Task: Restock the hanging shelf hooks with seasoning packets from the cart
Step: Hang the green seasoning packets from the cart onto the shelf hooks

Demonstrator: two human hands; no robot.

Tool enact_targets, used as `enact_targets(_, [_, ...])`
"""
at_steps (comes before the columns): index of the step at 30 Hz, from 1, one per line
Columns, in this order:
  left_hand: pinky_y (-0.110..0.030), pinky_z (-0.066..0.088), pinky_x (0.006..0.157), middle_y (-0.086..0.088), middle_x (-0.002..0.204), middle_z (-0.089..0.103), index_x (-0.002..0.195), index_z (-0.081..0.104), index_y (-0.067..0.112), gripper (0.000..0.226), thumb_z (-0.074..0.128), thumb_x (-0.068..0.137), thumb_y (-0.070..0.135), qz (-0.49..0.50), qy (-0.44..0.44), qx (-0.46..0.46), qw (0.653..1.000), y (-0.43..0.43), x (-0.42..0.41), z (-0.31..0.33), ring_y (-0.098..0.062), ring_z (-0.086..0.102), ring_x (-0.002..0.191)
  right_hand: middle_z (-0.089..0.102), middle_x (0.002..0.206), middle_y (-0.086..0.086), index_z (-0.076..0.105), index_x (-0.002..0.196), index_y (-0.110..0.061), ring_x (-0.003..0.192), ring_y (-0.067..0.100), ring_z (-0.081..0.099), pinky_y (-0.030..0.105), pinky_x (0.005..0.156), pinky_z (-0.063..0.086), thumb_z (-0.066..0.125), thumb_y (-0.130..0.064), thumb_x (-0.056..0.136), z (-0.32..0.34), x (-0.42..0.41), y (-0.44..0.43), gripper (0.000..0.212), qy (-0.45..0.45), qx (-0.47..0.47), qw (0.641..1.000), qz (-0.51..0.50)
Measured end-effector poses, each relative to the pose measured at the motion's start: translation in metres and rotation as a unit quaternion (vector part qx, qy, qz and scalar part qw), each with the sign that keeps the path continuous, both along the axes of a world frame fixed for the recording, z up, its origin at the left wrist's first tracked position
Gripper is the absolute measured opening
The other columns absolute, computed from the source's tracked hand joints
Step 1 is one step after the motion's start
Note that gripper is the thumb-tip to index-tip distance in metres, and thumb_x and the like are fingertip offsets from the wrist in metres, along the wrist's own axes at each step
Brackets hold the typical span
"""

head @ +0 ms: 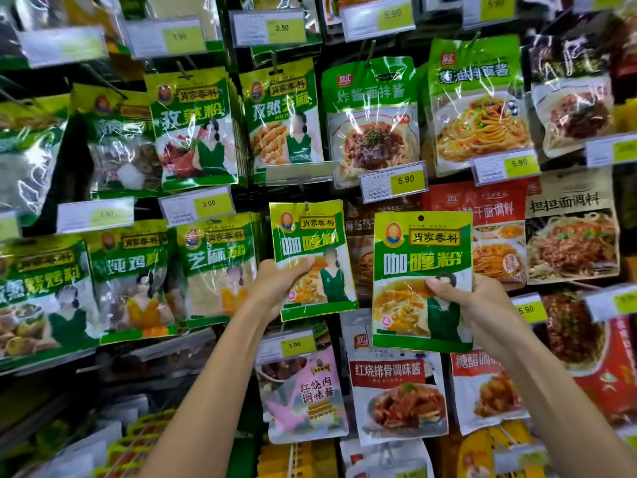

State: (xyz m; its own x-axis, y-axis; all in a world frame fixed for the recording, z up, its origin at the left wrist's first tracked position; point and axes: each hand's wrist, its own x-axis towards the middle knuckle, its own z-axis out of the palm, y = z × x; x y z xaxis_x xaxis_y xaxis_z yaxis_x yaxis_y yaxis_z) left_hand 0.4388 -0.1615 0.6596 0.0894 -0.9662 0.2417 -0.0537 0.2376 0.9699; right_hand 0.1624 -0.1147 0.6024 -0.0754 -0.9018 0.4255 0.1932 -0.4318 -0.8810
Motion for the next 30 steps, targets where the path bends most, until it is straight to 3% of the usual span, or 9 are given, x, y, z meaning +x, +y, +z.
enact_targets(3, [-0.038,0.04,0.104,-0.017,0.112,0.062,0.129,0.044,-0.01,0.082,0.074,0.074,0.044,0.038,-0.068,-0.026,0.997,0.007,-0.001,-0.009,-0.026,0.06,0.106,0.074,0.093,0.016,0.065,0.094,0.002,0.086,0.031,0.072,0.044,0.078,0.058,0.075,-0.023,0.072,0.0,0.005,-0.002,0.034,0.009,0.003,1.0,0.004])
enact_targets(6, [-0.011,0.042,0.073,-0.006,0.081,0.06,0.094,0.06,0.001,0.054,0.058,0.082,0.053,0.074,-0.18,-0.086,0.977,0.024,0.005,-0.024,-0.022,0.057,0.08,0.075,0.091,0.013,0.067,0.091,-0.003,0.085,0.028,0.072,0.045,0.08,0.057,0.076,-0.023,0.07,0.004,0.017,-0.006,0.03,0.013,0.0,1.0,0.019])
enact_targets(8, [-0.006,0.036,0.055,0.001,0.074,0.055,0.086,0.058,0.006,0.044,0.052,0.089,0.049,0.142,-0.259,-0.144,0.944,0.038,0.013,-0.034,-0.015,0.051,0.07,0.075,0.093,0.011,0.067,0.095,-0.004,0.086,0.025,0.072,0.046,0.085,0.055,0.076,-0.024,0.07,0.008,0.028,-0.01,0.032,0.021,-0.003,0.999,0.031])
enact_targets(11, [-0.011,0.038,0.055,0.004,0.076,0.063,0.092,0.062,0.011,0.025,0.05,0.097,0.032,0.277,-0.316,-0.243,0.874,0.058,0.026,-0.032,-0.004,0.055,0.066,0.073,0.1,0.014,0.065,0.104,0.0,0.095,0.029,0.07,0.048,0.092,0.052,0.077,-0.024,0.07,0.015,0.051,-0.019,0.043,0.028,-0.002,0.998,0.054])
enact_targets(13, [-0.021,0.038,0.058,-0.002,0.077,0.065,0.096,0.066,0.008,0.02,0.051,0.098,0.022,0.361,-0.318,-0.332,0.811,0.067,0.035,-0.018,-0.013,0.057,0.067,0.071,0.104,0.019,0.064,0.104,0.002,0.099,0.032,0.068,0.047,0.093,0.052,0.076,-0.02,0.076,0.022,0.07,-0.027,0.038,0.033,0.002,0.997,0.069])
enact_targets(17, [-0.028,0.037,0.069,-0.016,0.092,0.066,0.103,0.065,0.001,0.019,0.053,0.096,0.014,0.474,-0.351,-0.45,0.671,0.06,0.06,0.021,-0.031,0.058,0.088,0.074,0.088,0.011,0.067,0.084,-0.006,0.077,0.016,0.072,0.025,0.063,0.058,0.071,-0.016,0.084,0.039,0.101,-0.04,0.011,0.036,0.014,0.995,0.093])
enact_targets(19, [-0.037,0.039,0.083,-0.02,0.105,0.063,0.111,0.061,-0.001,0.026,0.049,0.097,0.016,0.484,-0.39,-0.464,0.631,0.045,0.073,0.034,-0.036,0.056,0.099,0.071,0.081,0.009,0.065,0.08,-0.004,0.067,0.012,0.071,0.02,0.055,0.054,0.069,-0.014,0.086,0.048,0.112,-0.045,0.012,0.033,0.018,0.994,0.103])
enact_targets(24, [-0.047,0.033,0.104,-0.023,0.131,0.05,0.129,0.049,-0.001,0.038,0.041,0.1,0.022,0.493,-0.444,-0.446,0.601,0.005,0.094,0.048,-0.038,0.047,0.122,0.072,0.073,0.008,0.065,0.078,-0.003,0.069,0.018,0.071,0.028,0.06,0.057,0.068,-0.011,0.087,0.063,0.124,-0.052,0.012,0.027,0.034,0.993,0.107])
enact_targets(30, [-0.05,0.034,0.106,-0.023,0.122,0.055,0.124,0.051,-0.003,0.036,0.04,0.099,0.021,0.489,-0.434,-0.473,0.591,-0.016,0.099,0.047,-0.039,0.051,0.114,0.07,0.07,0.006,0.064,0.081,0.0,0.064,0.015,0.07,0.024,0.057,0.056,0.067,-0.009,0.087,0.068,0.128,-0.054,0.011,0.027,0.034,0.994,0.098])
